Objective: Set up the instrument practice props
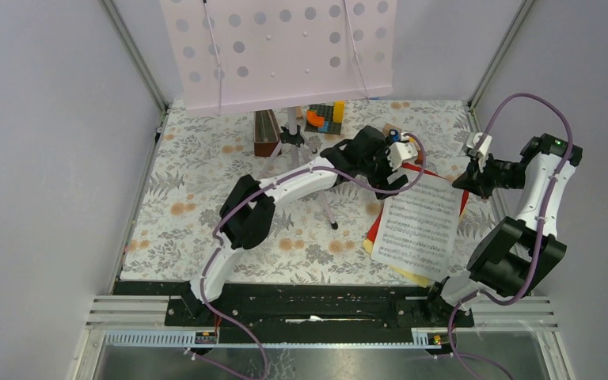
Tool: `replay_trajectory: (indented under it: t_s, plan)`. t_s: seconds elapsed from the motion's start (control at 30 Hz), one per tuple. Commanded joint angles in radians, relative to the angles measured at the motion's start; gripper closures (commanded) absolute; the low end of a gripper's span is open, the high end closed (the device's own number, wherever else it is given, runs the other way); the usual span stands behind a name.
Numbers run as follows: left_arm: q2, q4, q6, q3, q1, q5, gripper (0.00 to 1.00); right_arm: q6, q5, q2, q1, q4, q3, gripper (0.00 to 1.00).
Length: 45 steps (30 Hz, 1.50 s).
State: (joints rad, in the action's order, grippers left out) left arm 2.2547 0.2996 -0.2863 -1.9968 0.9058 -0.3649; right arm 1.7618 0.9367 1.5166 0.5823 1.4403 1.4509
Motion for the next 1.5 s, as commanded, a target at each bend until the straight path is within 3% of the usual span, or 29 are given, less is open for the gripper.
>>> replay_trajectory:
  t_s: [0.0, 0.37, 0.43, 0.77, 0.87, 0.93, 1.1, 1.2, 1.47]
  plan:
    - [-0.001, -0.070, 0.000, 0.007, -0.038, -0.070, 0.02, 0.028, 0.025, -0.035, -0.005, 0.037, 0.005, 1.00]
    - [0.038, -0.102, 0.069, -0.001, -0.044, -0.292, 0.37, 0.012, 0.006, -0.016, -0.004, 0.008, -0.028, 1.00]
    - [0.041, -0.102, 0.068, 0.000, -0.044, -0.293, 0.43, 0.006, 0.005, -0.017, -0.006, -0.001, -0.031, 1.00]
    - [0.024, -0.104, 0.067, 0.025, -0.045, -0.242, 1.00, -0.054, -0.008, -0.018, -0.006, -0.057, -0.047, 1.00]
    - [-0.002, -0.098, 0.056, 0.045, -0.045, -0.193, 1.00, -0.130, -0.014, -0.026, -0.005, -0.127, -0.063, 1.00]
    - [-0.021, -0.083, 0.041, 0.052, -0.046, -0.167, 1.00, -0.200, -0.022, -0.032, -0.006, -0.189, -0.076, 0.93]
    - [-0.089, -0.044, 0.045, 0.066, -0.040, -0.136, 1.00, -0.309, -0.033, -0.035, -0.007, -0.278, -0.088, 0.44]
    - [-0.133, 0.002, 0.044, 0.058, -0.021, -0.091, 1.00, -0.314, -0.011, -0.046, -0.008, -0.279, -0.084, 0.22]
    - [-0.268, 0.106, -0.019, 0.106, 0.037, 0.009, 1.00, -0.328, 0.047, -0.078, -0.051, -0.255, -0.046, 0.13]
